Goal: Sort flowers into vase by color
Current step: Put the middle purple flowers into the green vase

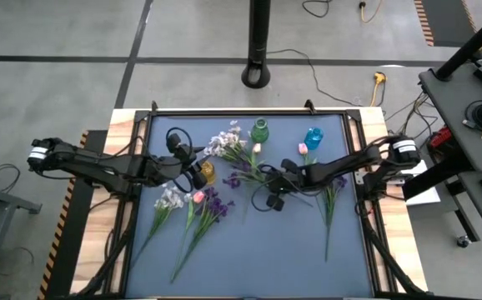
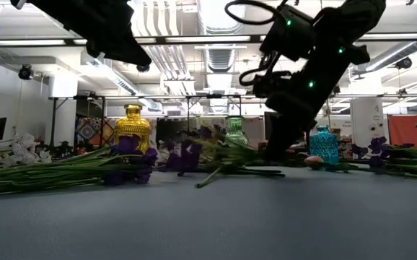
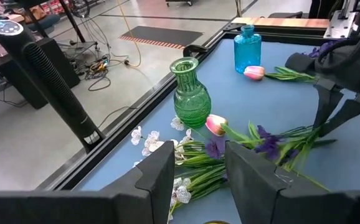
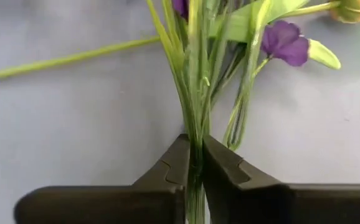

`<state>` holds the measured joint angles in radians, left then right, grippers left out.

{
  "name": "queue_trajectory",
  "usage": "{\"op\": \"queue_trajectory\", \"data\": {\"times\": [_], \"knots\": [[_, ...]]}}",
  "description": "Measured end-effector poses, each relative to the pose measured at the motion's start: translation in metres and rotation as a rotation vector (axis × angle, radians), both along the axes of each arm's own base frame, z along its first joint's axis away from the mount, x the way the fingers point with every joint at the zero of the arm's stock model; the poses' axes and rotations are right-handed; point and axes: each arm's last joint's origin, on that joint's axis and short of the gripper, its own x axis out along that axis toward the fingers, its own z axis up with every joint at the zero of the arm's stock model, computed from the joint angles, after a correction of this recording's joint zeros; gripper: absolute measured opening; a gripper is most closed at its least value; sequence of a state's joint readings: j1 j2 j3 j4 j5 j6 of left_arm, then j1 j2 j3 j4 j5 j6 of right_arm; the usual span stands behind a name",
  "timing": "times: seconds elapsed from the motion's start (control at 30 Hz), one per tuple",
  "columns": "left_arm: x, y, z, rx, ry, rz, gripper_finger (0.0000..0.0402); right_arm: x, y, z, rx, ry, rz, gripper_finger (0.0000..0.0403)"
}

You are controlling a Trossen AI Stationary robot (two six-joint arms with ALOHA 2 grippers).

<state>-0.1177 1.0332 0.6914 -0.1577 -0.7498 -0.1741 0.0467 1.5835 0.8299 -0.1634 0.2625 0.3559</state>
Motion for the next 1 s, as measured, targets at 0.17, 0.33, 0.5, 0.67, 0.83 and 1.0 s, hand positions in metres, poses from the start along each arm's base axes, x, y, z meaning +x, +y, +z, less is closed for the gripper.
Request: {"op": "queue_trajectory", "data": {"times": [0.17, 0.33, 0.5, 0.67, 0.83, 1.0], "knots": [[0.000, 0.000, 0.000, 0.000, 0.000, 0.000, 0.0125, -0.010, 0.000, 0.018, 0.006, -0.006, -0.009, 0.0020], [0.000, 0.000, 0.000, 0.000, -0.001, 0.000, 0.0125, -0.020, -0.001, 0.041, 0.017, -0.059, -0.021, 0.0021], [0.000, 0.000, 0.001, -0.001, -0.006, 0.000, 0.0125, -0.032, -0.001, 0.065, 0.023, -0.133, -0.020, 0.0019], [0.000, 0.000, 0.001, -0.001, -0.009, 0.000, 0.0125, -0.043, 0.000, 0.084, 0.020, -0.236, -0.018, 0.0019], [0.000, 0.000, 0.001, -0.001, -0.009, 0.000, 0.0125, -0.048, -0.002, 0.087, -0.074, -0.475, -0.049, 0.0019], [0.000, 0.000, 0.001, -0.004, -0.013, 0.001, 0.0125, -0.048, -0.020, 0.098, -0.198, -0.897, -0.095, 0.0019]]}}
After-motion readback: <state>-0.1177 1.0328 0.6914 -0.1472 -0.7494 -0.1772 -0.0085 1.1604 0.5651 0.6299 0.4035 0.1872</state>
